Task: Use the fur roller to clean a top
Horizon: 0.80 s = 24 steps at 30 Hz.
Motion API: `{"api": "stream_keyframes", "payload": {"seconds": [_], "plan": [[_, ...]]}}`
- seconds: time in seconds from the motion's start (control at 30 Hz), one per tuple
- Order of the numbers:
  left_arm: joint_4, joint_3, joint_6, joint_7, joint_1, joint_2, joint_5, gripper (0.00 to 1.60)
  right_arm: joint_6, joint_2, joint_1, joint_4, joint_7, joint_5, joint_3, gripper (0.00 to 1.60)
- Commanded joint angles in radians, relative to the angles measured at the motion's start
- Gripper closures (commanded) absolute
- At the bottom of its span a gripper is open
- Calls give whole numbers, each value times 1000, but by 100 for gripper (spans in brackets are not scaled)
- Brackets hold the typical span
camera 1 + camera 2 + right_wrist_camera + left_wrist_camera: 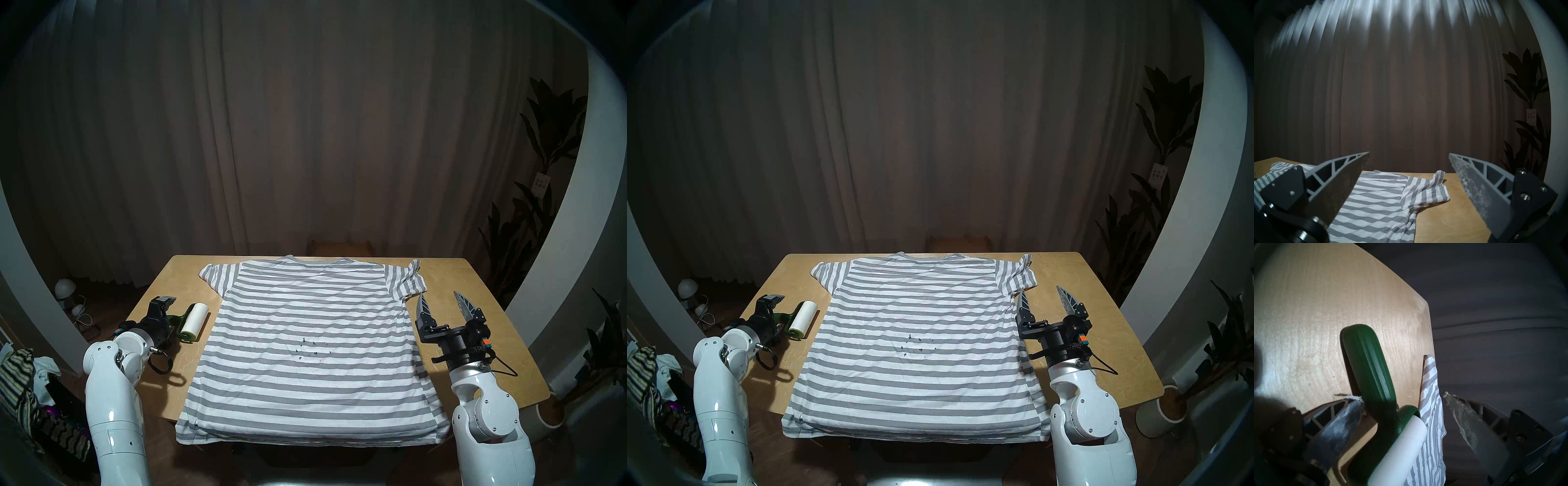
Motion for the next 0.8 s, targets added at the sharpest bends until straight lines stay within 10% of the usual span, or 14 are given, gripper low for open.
{"api": "stream_keyframes", "payload": {"seconds": [0.0, 0.77], "plan": [[7, 10, -16, 18, -9, -16, 6, 0, -10, 3, 19, -17, 4, 6, 0, 0], [118, 54, -46, -62, -32, -6, 44, 0, -10, 6, 30, -11, 2, -9, -5, 0]]}}
